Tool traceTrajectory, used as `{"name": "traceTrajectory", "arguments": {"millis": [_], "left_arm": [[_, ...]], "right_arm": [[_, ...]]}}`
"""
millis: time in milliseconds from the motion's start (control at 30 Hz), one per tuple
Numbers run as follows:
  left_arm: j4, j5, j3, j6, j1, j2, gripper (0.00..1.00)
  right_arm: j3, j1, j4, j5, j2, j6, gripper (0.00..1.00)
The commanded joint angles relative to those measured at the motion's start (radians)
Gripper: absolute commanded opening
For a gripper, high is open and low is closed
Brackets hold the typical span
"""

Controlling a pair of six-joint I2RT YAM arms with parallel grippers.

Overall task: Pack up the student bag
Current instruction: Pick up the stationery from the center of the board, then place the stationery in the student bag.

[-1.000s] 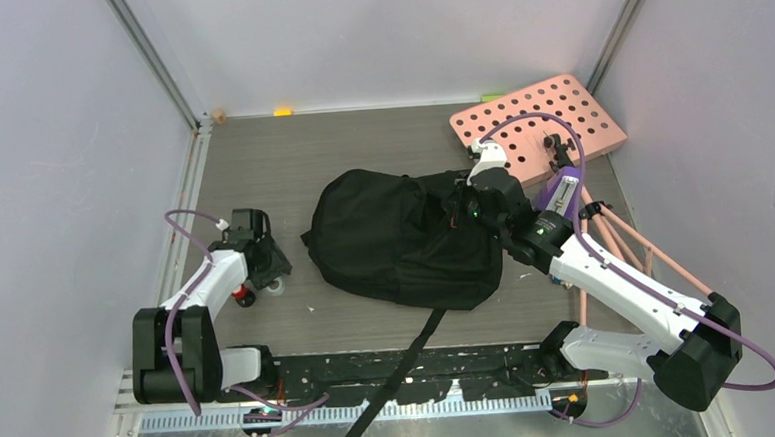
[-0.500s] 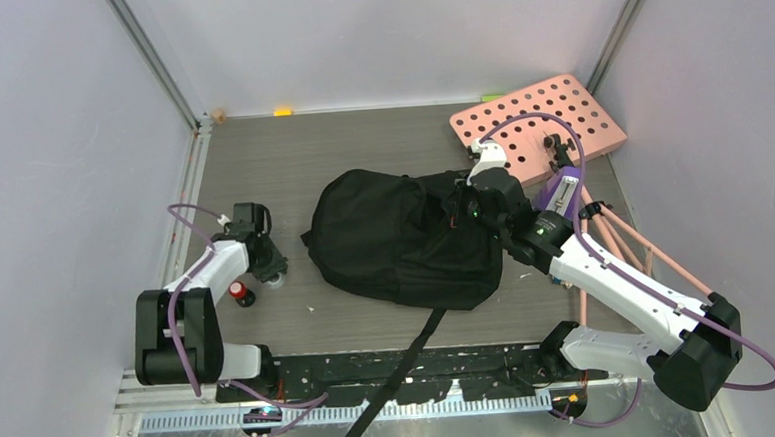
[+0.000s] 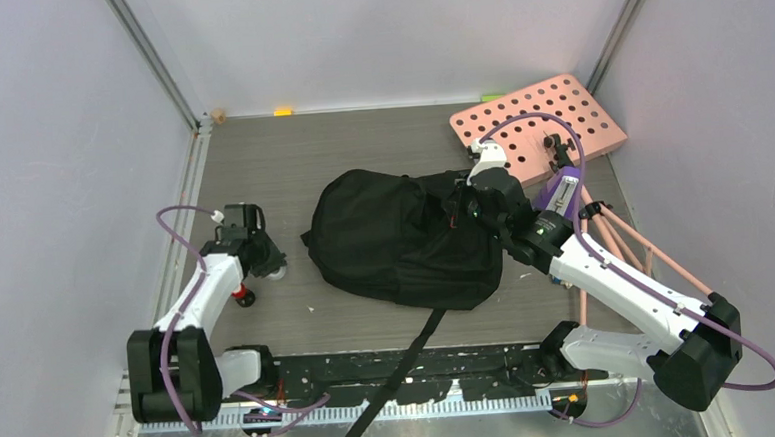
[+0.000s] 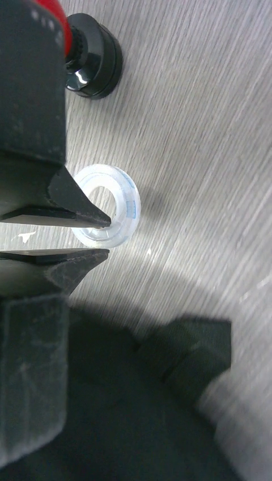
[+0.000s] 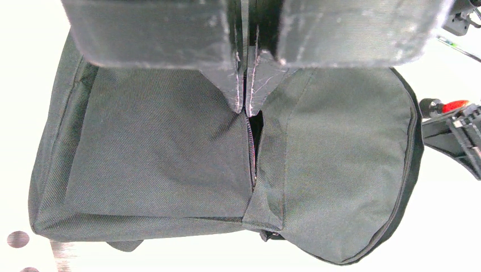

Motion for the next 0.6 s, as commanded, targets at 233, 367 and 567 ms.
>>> {"name": "traceTrajectory", "arguments": {"millis": [233, 367, 567], "left_arm": [[-0.015, 0.293, 0.066, 0.009, -0.039, -0.317, 0.12], [-0.012, 0.297, 0.188, -0.041, -0.197, -0.294, 0.12], [0.130, 0.169, 0.356, -0.085, -0.563, -0.149, 0.16]], "right_arm": [[0.082, 0.002, -0.005, 0.008, 0.004, -0.013, 0.00], [0.091, 0.001, -0.016, 0.018, 0.000, -0.013, 0.00], [0.112, 0.002, -0.035, 0.025, 0.003, -0.008, 0.00]]}}
